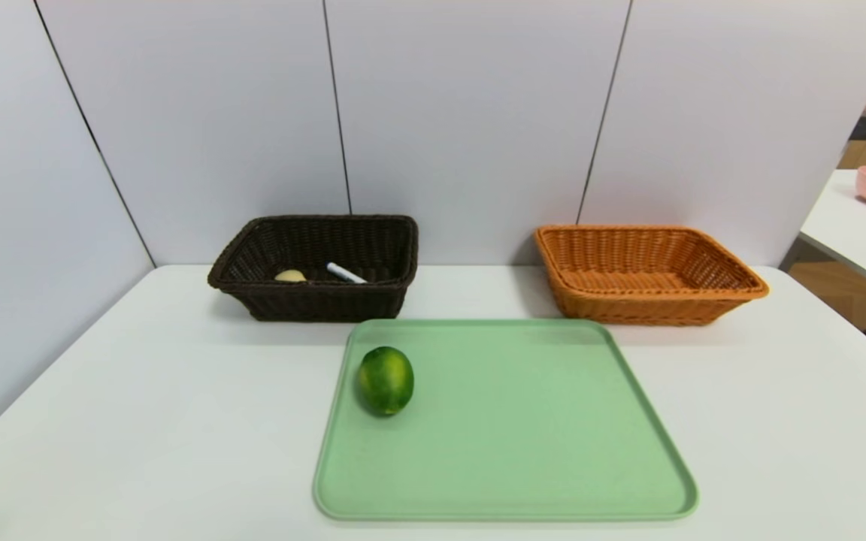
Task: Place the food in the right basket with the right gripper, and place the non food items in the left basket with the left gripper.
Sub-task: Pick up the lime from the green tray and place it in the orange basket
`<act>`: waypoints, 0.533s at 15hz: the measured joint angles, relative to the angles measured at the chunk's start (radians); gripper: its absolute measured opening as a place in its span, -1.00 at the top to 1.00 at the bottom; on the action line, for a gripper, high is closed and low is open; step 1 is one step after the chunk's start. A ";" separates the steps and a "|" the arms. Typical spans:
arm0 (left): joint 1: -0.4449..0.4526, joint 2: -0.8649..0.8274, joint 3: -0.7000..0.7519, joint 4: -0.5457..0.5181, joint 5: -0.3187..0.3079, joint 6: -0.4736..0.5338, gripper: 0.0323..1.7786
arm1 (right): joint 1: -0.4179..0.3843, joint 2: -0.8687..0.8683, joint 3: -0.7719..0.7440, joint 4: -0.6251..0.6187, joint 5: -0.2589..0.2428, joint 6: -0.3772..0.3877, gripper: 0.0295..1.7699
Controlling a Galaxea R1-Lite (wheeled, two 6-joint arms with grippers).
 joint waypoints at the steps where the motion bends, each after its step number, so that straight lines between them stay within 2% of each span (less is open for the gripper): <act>1: 0.007 -0.026 0.040 -0.001 -0.002 0.001 -0.90 | 0.000 0.000 0.000 0.000 0.000 0.000 -0.92; 5: 0.027 -0.152 0.177 -0.001 0.000 -0.003 -0.90 | 0.000 0.000 0.000 0.000 0.000 0.000 -0.92; 8: 0.030 -0.230 0.227 -0.009 0.009 -0.052 -0.90 | 0.000 0.000 0.000 0.000 0.000 0.000 -0.92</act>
